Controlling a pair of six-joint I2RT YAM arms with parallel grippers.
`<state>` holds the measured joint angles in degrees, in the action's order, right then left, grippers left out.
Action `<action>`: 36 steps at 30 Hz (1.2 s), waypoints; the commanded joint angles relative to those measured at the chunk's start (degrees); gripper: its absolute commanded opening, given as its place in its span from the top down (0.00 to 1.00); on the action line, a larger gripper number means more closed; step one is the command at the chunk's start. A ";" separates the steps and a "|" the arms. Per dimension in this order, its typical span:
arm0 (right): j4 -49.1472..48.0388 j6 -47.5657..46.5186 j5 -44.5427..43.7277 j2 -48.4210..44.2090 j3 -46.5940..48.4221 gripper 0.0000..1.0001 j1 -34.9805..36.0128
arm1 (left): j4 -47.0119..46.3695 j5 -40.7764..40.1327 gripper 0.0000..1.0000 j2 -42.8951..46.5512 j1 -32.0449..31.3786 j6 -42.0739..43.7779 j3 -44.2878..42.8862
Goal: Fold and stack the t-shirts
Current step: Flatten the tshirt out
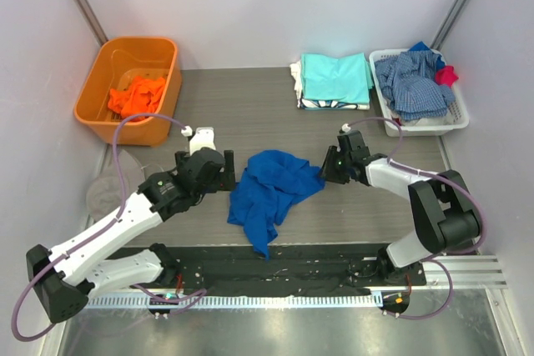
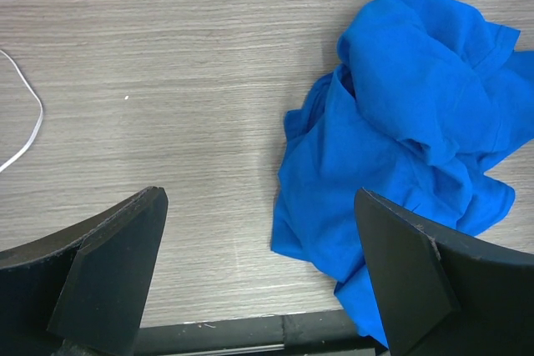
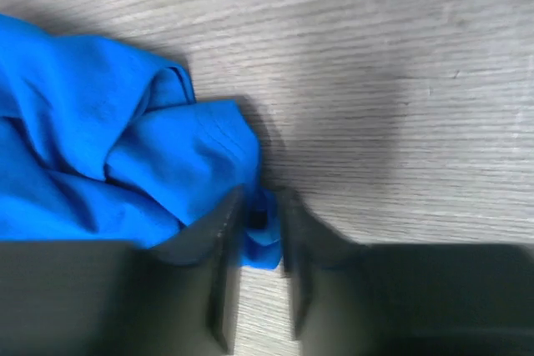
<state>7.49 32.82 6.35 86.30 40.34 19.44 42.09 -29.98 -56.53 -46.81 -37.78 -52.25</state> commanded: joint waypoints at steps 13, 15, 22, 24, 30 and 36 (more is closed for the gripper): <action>3.49 -0.82 0.42 -2.10 -0.88 0.99 1.12 | 2.39 0.36 0.00 2.13 -0.74 -5.10 0.65; 4.03 -1.52 0.33 -2.89 -0.52 0.99 1.04 | 2.12 0.18 0.00 3.44 -1.79 -6.68 2.23; 4.29 -4.24 -1.95 -9.39 -1.31 0.99 1.39 | 2.03 -1.48 0.00 7.75 -5.31 -12.84 6.72; 4.38 -5.39 -2.65 -11.49 -1.49 0.99 1.56 | 2.39 -1.75 0.00 7.93 -6.01 -13.90 7.25; 7.80 -7.94 -9.25 -13.97 -0.52 0.99 1.56 | 2.56 -3.51 0.00 6.18 -10.49 -16.62 7.25; 8.77 -6.28 -7.14 -12.31 0.27 0.99 1.56 | 3.27 -7.89 0.00 2.13 -20.23 -22.42 6.99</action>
<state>15.03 26.72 -0.32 73.43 38.89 20.84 44.84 -32.67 -52.42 -61.52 -54.68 -44.75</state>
